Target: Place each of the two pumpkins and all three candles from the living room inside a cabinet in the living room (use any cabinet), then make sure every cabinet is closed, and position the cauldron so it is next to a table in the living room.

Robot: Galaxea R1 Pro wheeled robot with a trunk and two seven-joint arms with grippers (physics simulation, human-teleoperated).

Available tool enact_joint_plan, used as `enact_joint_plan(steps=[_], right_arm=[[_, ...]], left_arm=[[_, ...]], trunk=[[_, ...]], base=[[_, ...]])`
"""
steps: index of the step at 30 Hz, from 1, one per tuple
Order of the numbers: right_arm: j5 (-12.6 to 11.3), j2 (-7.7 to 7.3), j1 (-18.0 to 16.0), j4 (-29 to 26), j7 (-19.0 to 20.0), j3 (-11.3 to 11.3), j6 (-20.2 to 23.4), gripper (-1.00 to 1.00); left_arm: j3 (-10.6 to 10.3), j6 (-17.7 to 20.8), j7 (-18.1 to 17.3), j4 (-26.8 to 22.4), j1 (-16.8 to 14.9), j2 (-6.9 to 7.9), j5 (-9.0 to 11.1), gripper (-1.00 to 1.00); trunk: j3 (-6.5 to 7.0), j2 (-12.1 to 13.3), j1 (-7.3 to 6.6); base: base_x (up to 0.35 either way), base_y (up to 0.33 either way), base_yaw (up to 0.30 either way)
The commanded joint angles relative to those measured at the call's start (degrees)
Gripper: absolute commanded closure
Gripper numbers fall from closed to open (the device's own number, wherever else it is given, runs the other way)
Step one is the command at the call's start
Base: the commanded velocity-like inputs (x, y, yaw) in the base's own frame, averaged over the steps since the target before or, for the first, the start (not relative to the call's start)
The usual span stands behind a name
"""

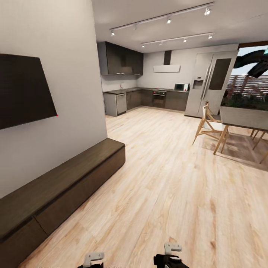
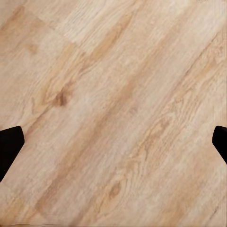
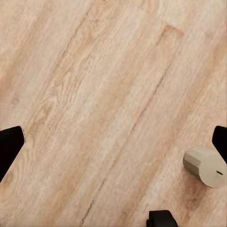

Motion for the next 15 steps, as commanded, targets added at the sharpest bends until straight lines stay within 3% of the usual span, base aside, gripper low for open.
enact_joint_plan(steps=[1, 10, 15], right_arm=[[-0.43, -0.03, 0.01, -0.16, -0.35, 0.5, 0.4, -1.0], [-0.43, -0.03, 0.02, -0.16, -0.35, 0.5, 0.37, -1.0], [-0.43, -0.03, 0.01, -0.16, -0.35, 0.5, 0.35, -1.0]], left_arm=[[-0.49, -0.24, 0.35, 0.07, -0.06, 0.02, 0.58, -1.0], [-0.49, -0.24, 0.31, 0.07, -0.06, 0.0, 0.58, -1.0], [-0.49, -0.24, 0.32, 0.07, -0.06, -0.02, 0.58, -1.0]], trunk=[[-0.05, -0.03, 0.0], [-0.05, -0.03, 0.0], [-0.05, -0.03, 0.0]], base=[[0.0, 0.0, 0.29], [0.049, 0.052, 0.29], [0.247, 0.004, 0.29]])
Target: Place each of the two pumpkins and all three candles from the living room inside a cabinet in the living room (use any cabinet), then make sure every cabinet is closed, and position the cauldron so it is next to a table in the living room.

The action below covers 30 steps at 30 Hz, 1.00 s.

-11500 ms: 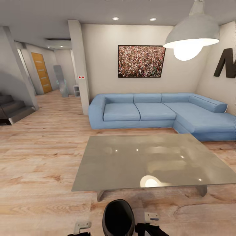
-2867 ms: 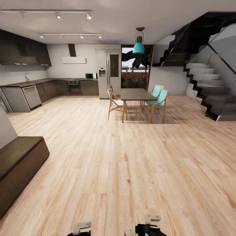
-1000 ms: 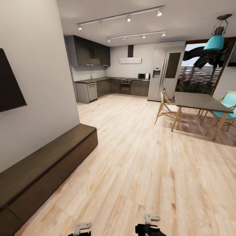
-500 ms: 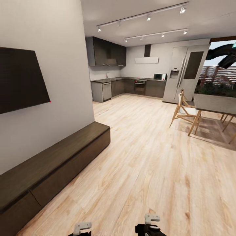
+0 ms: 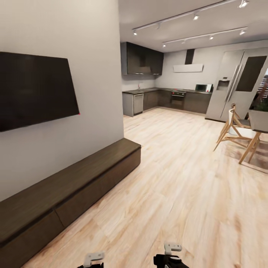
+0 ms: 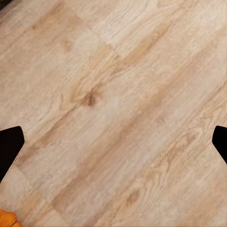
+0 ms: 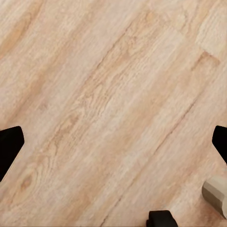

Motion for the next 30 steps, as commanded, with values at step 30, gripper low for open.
enact_joint_plan(steps=[30], right_arm=[[-0.43, -0.03, 0.0, -0.16, -0.36, 0.49, 0.29, -1.0]], left_arm=[[-0.49, -0.24, 0.3, 0.07, -0.06, -0.03, 0.57, -1.0]], trunk=[[-0.06, -0.02, 0.03]], base=[[0.309, -0.014, 0.026]])
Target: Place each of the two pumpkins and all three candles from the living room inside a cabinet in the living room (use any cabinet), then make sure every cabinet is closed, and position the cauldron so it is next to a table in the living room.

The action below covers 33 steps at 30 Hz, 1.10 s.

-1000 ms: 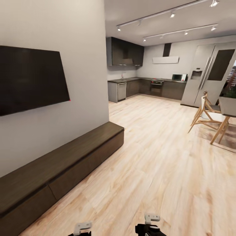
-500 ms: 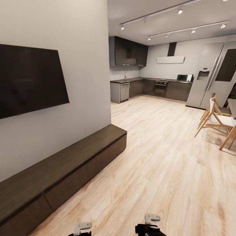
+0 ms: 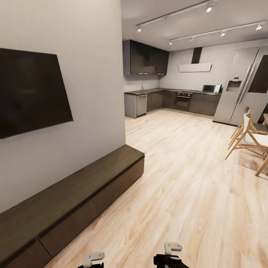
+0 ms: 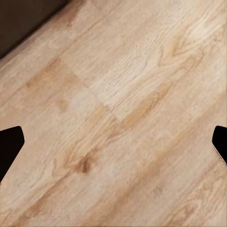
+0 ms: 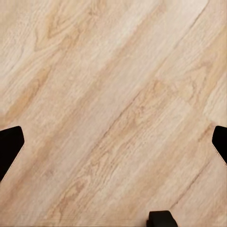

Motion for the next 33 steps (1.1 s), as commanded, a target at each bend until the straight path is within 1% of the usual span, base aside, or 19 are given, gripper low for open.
enact_joint_plan(steps=[1, 7, 12, 21, 33], right_arm=[[-0.44, -0.02, 0.0, -0.13, -0.34, 0.49, 0.36, -1.0], [-0.48, -0.02, -0.01, -0.13, -0.34, 0.49, 0.36, -1.0], [-0.48, -0.02, -0.01, -0.13, -0.34, 0.49, 0.36, -1.0], [-0.51, -0.02, -0.01, -0.13, -0.34, 0.49, 0.36, -1.0], [-0.48, -0.02, -0.01, -0.13, -0.34, 0.49, 0.36, -1.0]], left_arm=[[-0.49, -0.23, 0.36, 0.04, -0.04, 0.03, 0.59, -1.0], [-0.49, -0.23, 0.35, 0.04, -0.04, 0.03, 0.59, -1.0], [-0.49, -0.23, 0.35, 0.04, -0.04, 0.03, 0.56, -1.0], [-0.49, -0.23, 0.35, 0.04, -0.04, 0.03, 0.51, -1.0], [-0.49, -0.23, 0.35, 0.04, -0.04, 0.03, 0.51, -1.0]], trunk=[[-0.06, -0.02, 0.03], [-0.06, -0.02, 0.03], [-0.06, -0.02, 0.03], [-0.06, -0.02, 0.03], [-0.06, -0.02, 0.03]], base=[[0.322, 0.0, 0.0], [0.322, 0.0, -0.001], [0.322, 0.0, -0.119], [0.323, -0.032, -0.26], [0.309, -0.139, -0.267]])
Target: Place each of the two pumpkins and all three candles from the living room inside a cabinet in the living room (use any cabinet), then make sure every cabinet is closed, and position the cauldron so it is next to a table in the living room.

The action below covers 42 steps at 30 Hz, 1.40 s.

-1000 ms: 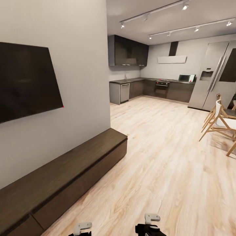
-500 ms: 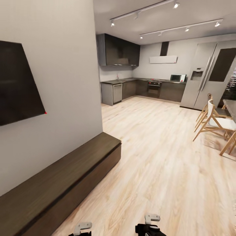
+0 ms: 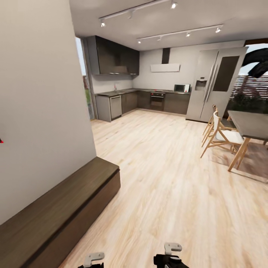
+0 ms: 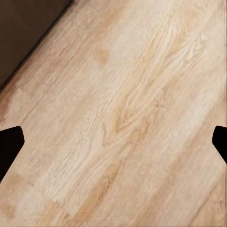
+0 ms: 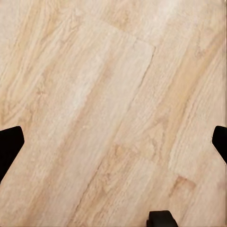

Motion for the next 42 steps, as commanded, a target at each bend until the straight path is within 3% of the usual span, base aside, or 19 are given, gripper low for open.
enact_joint_plan(steps=[1, 14, 31, 42], right_arm=[[-0.43, -0.01, -0.02, -0.11, -0.33, 0.49, 0.36, -1.0], [-0.36, -0.01, -0.02, -0.11, -0.33, 0.49, 0.18, -1.0], [-0.37, -0.01, -0.01, -0.11, -0.33, 0.49, -0.35, -1.0], [-0.38, -0.01, -0.01, -0.11, -0.41, 0.49, -0.26, -1.0]], left_arm=[[-0.49, -0.22, 0.36, 0.02, -0.03, 0.03, 0.58, -1.0], [-0.49, -0.22, 0.36, 0.02, -0.03, -0.05, 0.58, -1.0], [-0.56, -0.22, 0.36, 0.75, -0.03, -0.12, 0.44, -1.0], [-0.58, -0.22, 0.36, 1.07, -0.03, -0.21, -0.03, -1.0]], trunk=[[-0.06, -0.02, 0.03], [-0.06, -0.02, 0.03], [-0.06, -0.02, 0.03], [-0.06, -0.02, 0.03]], base=[[0.314, -0.038, -0.218], [0.32, -0.08, -0.043], [0.291, -0.204, 0.0], [0.233, -0.263, 0.189]])
